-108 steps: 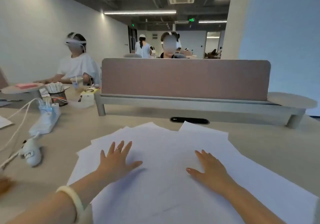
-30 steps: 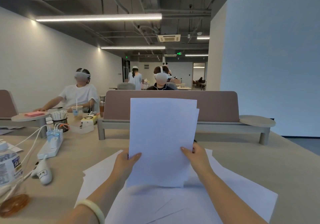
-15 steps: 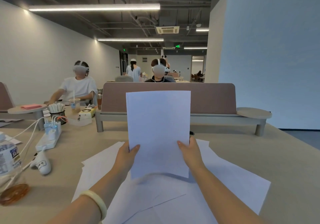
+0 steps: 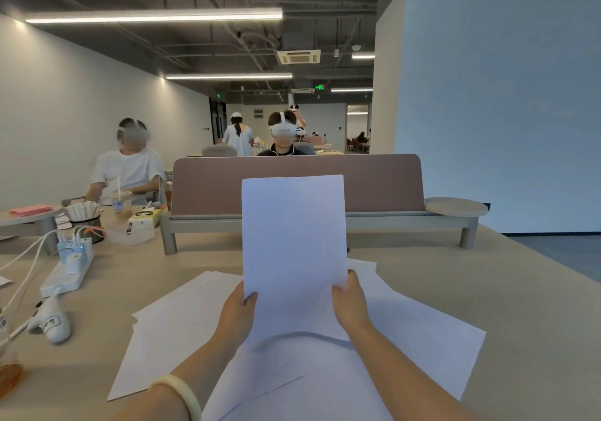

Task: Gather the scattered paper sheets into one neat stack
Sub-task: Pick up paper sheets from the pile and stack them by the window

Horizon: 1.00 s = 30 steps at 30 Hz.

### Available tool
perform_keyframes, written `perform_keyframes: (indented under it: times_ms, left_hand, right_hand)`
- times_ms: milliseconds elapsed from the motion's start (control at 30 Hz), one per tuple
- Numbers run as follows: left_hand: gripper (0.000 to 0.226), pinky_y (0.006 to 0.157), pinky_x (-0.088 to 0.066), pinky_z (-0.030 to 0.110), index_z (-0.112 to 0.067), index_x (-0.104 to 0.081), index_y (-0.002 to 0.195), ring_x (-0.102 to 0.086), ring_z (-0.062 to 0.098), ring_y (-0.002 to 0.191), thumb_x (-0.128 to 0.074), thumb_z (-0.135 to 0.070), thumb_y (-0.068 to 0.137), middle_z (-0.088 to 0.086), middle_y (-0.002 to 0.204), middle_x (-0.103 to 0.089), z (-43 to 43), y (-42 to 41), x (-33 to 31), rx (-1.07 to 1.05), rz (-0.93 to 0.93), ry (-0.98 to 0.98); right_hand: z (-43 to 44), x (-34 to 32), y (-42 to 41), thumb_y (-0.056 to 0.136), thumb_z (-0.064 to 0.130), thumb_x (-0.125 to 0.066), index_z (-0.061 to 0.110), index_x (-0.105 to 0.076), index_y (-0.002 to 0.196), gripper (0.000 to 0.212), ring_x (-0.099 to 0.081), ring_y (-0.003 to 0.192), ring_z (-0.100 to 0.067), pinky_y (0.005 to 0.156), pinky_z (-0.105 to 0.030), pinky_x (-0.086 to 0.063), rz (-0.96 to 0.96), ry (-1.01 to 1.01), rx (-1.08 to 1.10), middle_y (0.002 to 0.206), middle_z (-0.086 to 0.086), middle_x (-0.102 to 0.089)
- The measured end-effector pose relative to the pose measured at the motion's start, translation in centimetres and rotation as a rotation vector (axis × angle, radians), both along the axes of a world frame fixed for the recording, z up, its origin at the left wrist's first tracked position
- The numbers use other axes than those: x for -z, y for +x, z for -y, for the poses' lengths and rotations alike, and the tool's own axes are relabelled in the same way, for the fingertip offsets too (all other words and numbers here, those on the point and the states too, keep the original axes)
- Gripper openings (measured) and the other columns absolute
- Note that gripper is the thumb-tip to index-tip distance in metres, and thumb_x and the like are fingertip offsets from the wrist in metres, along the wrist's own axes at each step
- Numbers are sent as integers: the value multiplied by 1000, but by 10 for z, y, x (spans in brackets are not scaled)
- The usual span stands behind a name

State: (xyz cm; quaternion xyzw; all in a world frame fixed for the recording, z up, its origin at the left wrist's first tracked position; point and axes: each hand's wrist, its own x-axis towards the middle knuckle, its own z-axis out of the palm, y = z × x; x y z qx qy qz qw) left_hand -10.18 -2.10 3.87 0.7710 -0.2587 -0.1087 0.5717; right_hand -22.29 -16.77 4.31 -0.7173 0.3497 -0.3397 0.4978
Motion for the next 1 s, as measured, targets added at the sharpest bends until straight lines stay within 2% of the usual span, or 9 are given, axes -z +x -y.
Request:
perform_keyframes:
  times_ms: [133,300,467,667,700,767,800,900,1000]
  left_hand:
    - [38,101,-40,40,-15,-44,137,-51,31,120,-37,-15,100,8,132,-55,33,-25,-13,71,49,21]
    - [35,86,-41,33,-12,-50,131,-52,23,102,-40,-11,98,9,128,-58,102,-81,-14,199,53,40]
    - [38,84,-43,33,-11,-47,131,-54,24,102,-48,-6,93,10,127,-57,164,-144,-9,323,46,68]
    - [62,89,-42,34,-20,-30,140,-49,18,113,-52,3,86,1,131,-51,235,-230,7,563,58,-10]
    - [65,92,-43,35,-20,-28,141,-49,20,118,-54,2,86,1,135,-48,246,-242,12,587,62,-11]
    - [71,104,-40,38,-20,-20,147,-42,24,131,-55,-3,88,2,147,-38,267,-263,21,610,75,75]
    - [69,107,-37,36,-19,-21,148,-38,24,134,-54,-5,89,2,149,-34,276,-271,25,605,97,140]
    - [54,105,-36,31,-17,-33,143,-39,23,134,-51,-15,93,5,148,-37,300,-283,35,597,186,287]
    - [49,103,-38,30,-17,-38,140,-43,21,131,-52,-23,93,3,144,-43,318,-287,42,591,289,369]
  right_hand:
    - [31,-15,-36,90,-1,-39,7,-45,110,22,-50,70,-17,58,-28,-38,9,-64,84,90,-4,-54]
    - [87,-25,-112,86,-5,-39,6,-46,119,35,-52,84,-21,71,-28,-41,-29,-111,206,99,-4,-57]
    - [141,-18,-186,88,-6,-37,8,-44,122,37,-53,79,-25,56,-28,-41,-191,-175,318,96,-7,-56]
    - [203,9,-276,88,0,-38,17,-33,140,55,-47,124,-31,105,-44,-41,-268,-95,520,140,-8,-44]
    - [210,11,-288,90,4,-43,15,-37,137,48,-43,128,-32,112,-45,-31,-403,-92,533,140,-8,-44]
    - [221,22,-310,93,20,-52,9,-42,136,45,-30,138,-35,116,-50,-12,-1270,-528,401,143,-8,-43]
    - [224,20,-317,94,25,-50,7,-37,139,51,-23,141,-34,116,-50,-9,-1395,-557,392,148,-8,-36]
    - [238,10,-328,94,7,-37,15,-9,148,61,-28,139,-27,113,-42,-26,-711,-150,598,154,-5,-20]
    - [244,4,-334,93,-4,-30,20,-10,148,64,-42,126,-27,103,-41,-36,-826,-297,541,144,-7,-30]
